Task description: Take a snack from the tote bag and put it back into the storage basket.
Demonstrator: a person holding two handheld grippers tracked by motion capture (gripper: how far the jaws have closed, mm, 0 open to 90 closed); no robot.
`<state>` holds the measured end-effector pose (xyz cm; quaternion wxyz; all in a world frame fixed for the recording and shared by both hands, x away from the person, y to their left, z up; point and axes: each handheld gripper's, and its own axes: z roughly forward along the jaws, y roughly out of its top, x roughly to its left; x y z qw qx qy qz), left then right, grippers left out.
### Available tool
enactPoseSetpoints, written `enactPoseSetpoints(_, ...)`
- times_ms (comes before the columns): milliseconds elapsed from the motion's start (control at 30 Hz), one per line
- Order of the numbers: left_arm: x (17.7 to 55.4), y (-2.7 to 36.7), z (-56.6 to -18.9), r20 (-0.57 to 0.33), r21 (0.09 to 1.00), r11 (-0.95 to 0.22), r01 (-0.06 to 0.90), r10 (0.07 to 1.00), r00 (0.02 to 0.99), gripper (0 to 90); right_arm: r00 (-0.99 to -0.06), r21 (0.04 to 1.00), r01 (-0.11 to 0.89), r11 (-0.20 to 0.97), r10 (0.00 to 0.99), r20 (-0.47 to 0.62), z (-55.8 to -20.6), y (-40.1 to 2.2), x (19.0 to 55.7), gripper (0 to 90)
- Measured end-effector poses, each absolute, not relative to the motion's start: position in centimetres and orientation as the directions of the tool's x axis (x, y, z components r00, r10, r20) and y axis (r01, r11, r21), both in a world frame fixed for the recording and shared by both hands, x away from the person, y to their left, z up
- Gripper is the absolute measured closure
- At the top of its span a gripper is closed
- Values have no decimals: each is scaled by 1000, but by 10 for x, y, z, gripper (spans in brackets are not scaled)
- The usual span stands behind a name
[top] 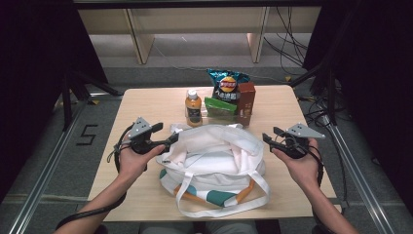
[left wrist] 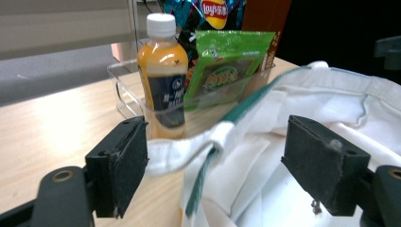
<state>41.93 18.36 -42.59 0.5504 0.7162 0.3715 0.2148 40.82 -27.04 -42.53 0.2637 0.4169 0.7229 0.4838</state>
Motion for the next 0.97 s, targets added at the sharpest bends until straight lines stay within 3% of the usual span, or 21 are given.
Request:
enactPoseSetpoints(467, 396, 201, -443, -116, 950, -94, 299, 780, 615, 211, -515, 916, 341, 211, 857, -6, -426, -272, 409, 479)
enactPoseSetpoints(767, 395, 204, -445, -119, 949, -94, 300, 776, 619, 212, -494, 906, 388, 172, 868, 47, -428, -270, 408, 479)
enactPoseSetpoints(967, 396, 202, -446, -122, 947, -101, 307, 767, 630, 213, -503, 916, 364, 171, 863, 38, -430, -274, 411, 479)
